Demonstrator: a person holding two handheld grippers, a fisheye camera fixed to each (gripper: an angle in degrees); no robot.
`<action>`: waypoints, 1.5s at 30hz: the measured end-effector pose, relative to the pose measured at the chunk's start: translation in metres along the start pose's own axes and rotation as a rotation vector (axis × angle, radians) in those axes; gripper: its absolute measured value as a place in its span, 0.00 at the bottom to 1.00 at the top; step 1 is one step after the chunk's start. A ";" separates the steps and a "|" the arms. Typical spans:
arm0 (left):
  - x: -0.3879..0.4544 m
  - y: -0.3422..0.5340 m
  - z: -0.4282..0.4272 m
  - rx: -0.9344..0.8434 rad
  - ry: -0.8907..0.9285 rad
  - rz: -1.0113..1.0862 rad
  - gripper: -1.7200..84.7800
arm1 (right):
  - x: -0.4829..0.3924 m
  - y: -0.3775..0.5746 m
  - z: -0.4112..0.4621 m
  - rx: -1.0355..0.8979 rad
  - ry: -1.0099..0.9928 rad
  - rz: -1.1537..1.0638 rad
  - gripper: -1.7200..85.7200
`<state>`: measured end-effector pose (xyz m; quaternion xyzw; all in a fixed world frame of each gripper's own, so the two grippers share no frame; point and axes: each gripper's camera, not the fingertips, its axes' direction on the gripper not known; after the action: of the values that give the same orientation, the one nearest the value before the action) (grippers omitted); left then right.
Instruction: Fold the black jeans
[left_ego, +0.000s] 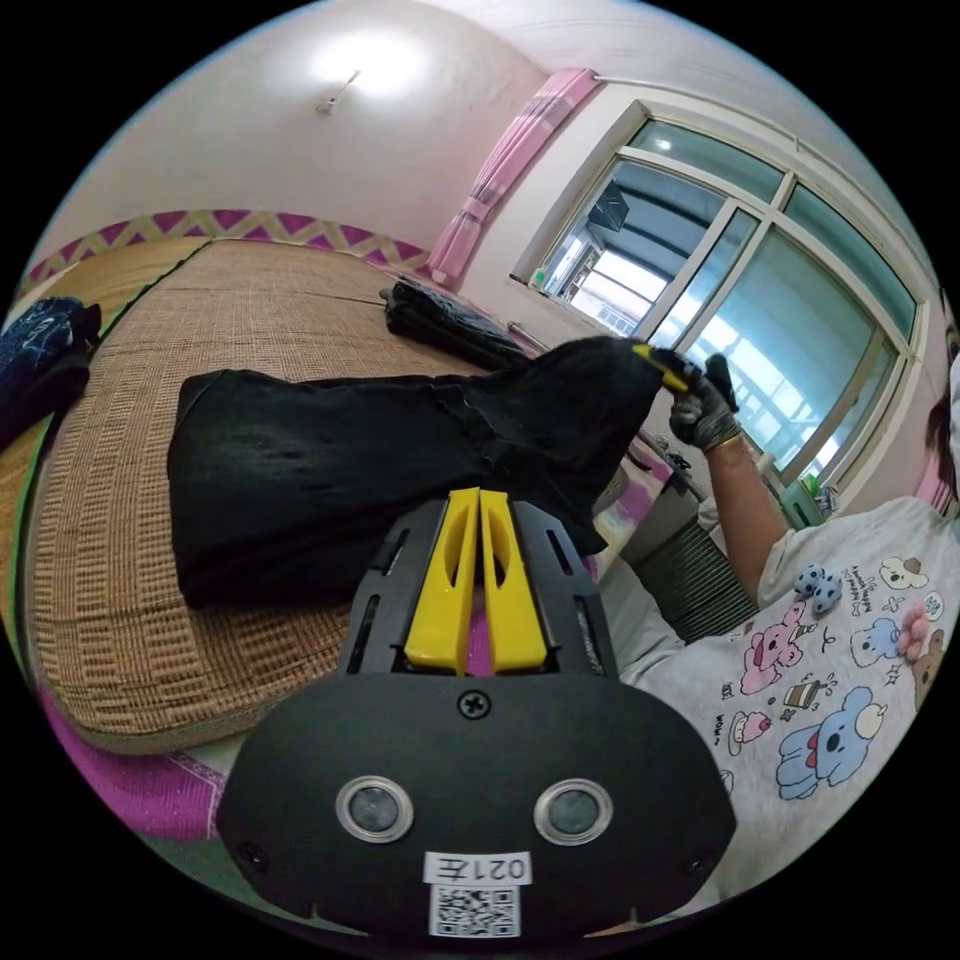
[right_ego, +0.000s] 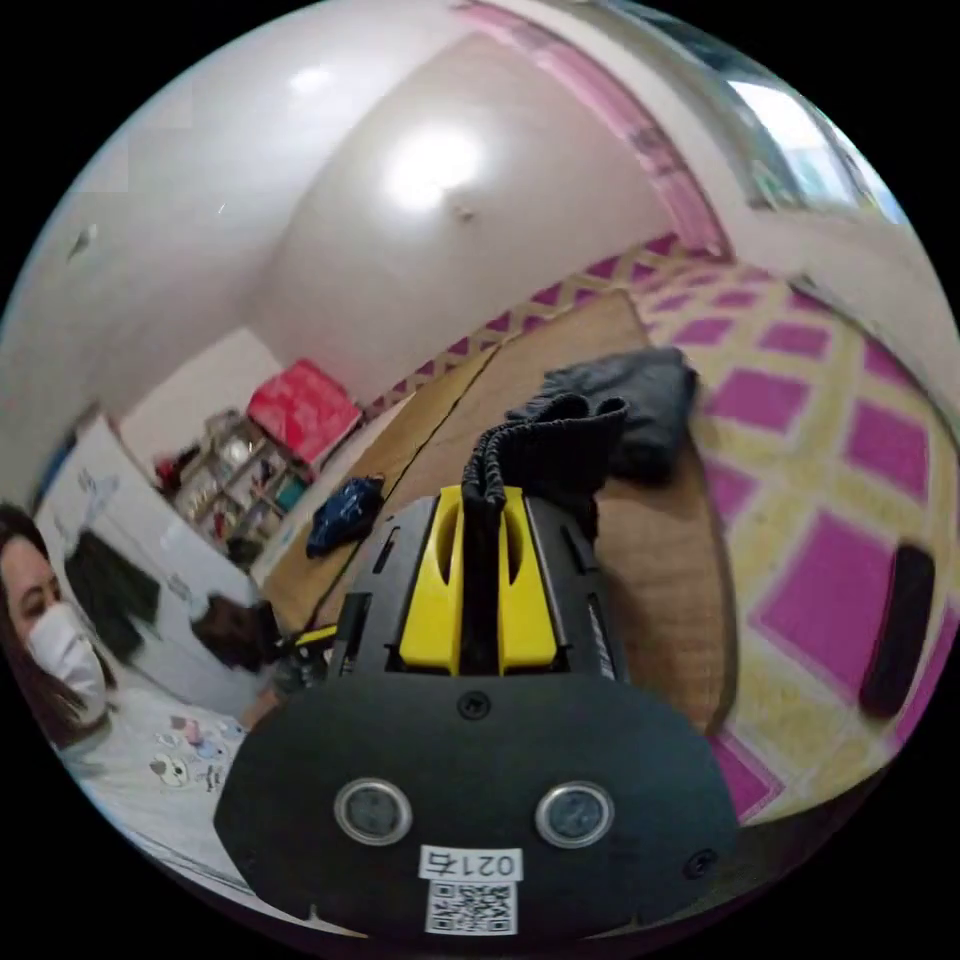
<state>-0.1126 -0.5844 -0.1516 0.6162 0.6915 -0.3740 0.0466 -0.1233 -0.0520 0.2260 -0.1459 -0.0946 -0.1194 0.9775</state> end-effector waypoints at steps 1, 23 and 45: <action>-0.005 0.003 -0.008 0.008 0.001 -0.001 0.01 | -0.057 -0.014 0.020 -0.030 0.019 -0.124 0.08; -0.096 0.050 -0.164 0.132 -0.044 -0.157 0.01 | -0.358 0.141 0.479 -0.622 0.122 -0.752 0.09; -0.192 -0.061 -0.214 0.028 -0.295 -0.133 0.01 | -0.129 0.119 0.273 -0.545 0.184 -0.483 0.09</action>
<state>-0.0363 -0.6161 0.1304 0.5080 0.7114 -0.4720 0.1141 -0.2566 0.1693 0.4232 -0.3629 -0.0030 -0.3798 0.8509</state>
